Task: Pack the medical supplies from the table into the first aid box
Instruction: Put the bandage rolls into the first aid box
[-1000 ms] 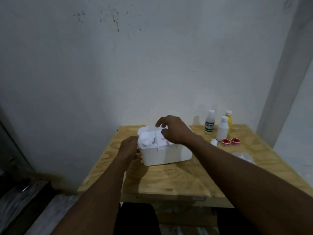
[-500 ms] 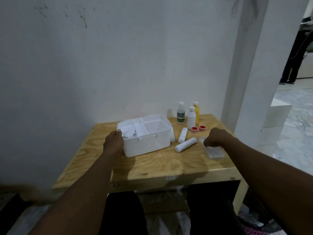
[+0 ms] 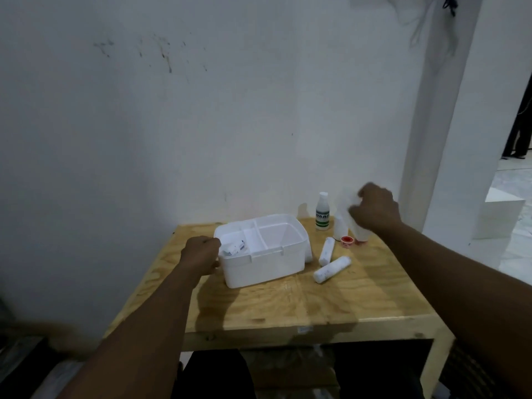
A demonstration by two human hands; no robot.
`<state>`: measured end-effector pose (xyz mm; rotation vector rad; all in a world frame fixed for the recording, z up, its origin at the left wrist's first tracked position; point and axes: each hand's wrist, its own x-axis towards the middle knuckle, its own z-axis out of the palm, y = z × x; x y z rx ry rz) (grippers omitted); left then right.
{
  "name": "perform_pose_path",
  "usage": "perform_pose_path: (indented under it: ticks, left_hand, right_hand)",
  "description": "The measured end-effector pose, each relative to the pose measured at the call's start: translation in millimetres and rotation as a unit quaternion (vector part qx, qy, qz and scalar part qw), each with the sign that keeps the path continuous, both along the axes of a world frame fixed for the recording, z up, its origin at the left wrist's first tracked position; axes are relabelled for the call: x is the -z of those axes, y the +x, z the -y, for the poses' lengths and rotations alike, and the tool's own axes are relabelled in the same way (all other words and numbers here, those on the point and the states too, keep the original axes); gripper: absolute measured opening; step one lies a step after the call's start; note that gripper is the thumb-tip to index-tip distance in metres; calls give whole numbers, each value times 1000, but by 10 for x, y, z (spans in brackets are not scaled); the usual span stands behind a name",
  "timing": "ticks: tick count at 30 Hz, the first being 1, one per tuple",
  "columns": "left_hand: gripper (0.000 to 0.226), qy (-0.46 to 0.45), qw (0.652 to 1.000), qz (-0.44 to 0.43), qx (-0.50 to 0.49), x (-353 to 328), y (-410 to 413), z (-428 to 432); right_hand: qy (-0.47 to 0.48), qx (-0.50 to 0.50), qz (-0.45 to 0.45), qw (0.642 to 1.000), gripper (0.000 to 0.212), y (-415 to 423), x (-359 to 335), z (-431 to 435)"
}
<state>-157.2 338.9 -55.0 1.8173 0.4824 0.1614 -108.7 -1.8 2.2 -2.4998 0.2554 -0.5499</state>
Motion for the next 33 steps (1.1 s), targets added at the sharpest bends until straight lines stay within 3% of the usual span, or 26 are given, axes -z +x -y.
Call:
perform_pose_path:
  ticks: [4,8,11,16,21,25,28,33]
  left_hand:
    - [20,10,1000,-14,9,-27,109,-117]
    - [21,15,1000,-18,20,-17,163,-157]
    - [24,13,999,-31,30,-14,176,-183]
    - [28,4,998,-41,46,-30,232,-257]
    - [30,-3,997,-49,56,-50,274,-281]
    - [30,-11,996,-52,65,-57,290,-295]
    - [35,-15,996,-52,68,-58,296,-305]
    - [35,-12,995,-58,79,-52,302,-323]
  right_hand:
    - [115,-101,116,981,39,88,-441,-589]
    - [175,-143,61,972,37,148,-267,-1195]
    - [147,-139,-29,979,32,237,53,-1436]
    - [18,-136,-146,980,22,339,267,-1547]
    - [-84,-162,-261,948,43,463,308,-1576]
    - [-179,-185,-289,922,45,506,404,-1624]
    - [-175,-182,-313,915,44,510,426,-1641]
    - [-67,-176,-330,925,45,502,208,-1606]
